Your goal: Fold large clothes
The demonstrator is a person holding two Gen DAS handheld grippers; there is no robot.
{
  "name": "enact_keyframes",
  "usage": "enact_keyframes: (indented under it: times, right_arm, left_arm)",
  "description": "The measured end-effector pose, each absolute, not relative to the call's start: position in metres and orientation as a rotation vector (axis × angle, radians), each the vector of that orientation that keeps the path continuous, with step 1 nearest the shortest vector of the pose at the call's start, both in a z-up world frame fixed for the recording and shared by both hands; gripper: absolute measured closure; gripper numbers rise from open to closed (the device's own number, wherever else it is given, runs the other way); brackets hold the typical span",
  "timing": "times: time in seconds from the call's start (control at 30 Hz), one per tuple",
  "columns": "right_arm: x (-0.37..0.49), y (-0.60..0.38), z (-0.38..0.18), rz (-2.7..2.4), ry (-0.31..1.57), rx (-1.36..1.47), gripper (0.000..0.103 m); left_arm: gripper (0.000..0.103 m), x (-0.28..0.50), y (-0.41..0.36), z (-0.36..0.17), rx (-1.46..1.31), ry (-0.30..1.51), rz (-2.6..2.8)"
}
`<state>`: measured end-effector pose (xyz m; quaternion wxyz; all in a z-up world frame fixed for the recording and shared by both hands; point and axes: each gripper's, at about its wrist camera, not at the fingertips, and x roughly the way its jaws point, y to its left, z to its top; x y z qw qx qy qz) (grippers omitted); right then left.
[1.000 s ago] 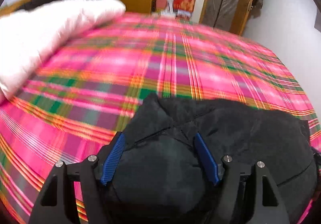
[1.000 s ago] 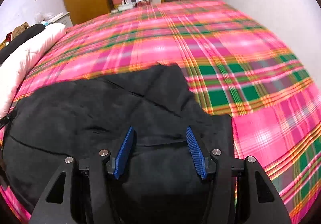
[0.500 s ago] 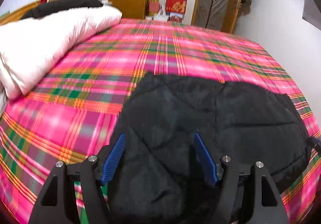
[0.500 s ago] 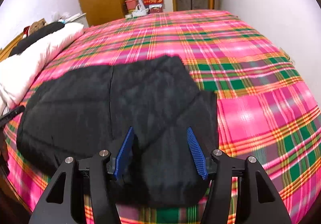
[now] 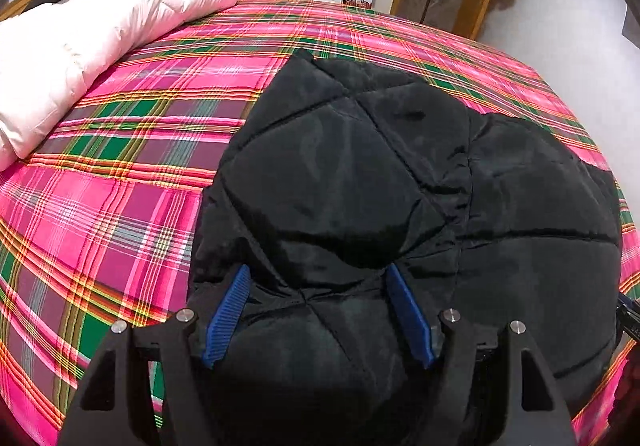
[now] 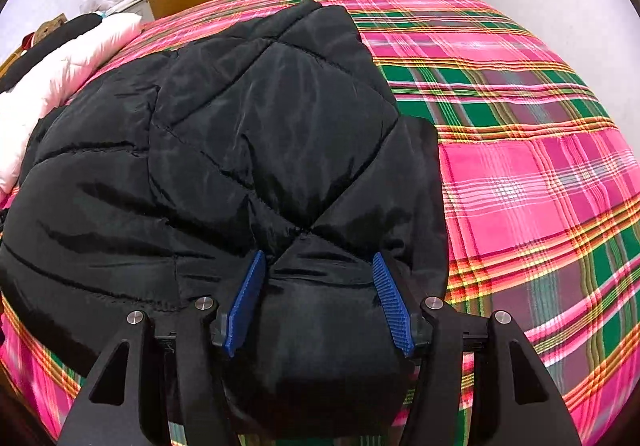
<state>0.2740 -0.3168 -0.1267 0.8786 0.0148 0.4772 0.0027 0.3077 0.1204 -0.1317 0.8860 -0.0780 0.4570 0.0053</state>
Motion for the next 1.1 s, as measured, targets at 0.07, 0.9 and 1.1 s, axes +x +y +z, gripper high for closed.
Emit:
enact_keyframes:
  times: [0.07,0.9,1.1]
  right_arm:
    - [0.272,-0.316,-0.123,-0.002,0.993,0.024,0.047]
    - [0.268,-0.343,-0.108,-0.019,0.963,0.087,0.038]
    - [0.254,-0.336,-0.082,0.007,0.902,0.075,0.038]
  left_arm:
    - [0.03,0.308,0.121,-0.129,-0.152,0.951,0.016]
    - [0.039,0.299,0.167,-0.107,-0.176,0.913,0.137]
    - [0.043,0.282,0.168,-0.083,-0.22,0.812,0.085]
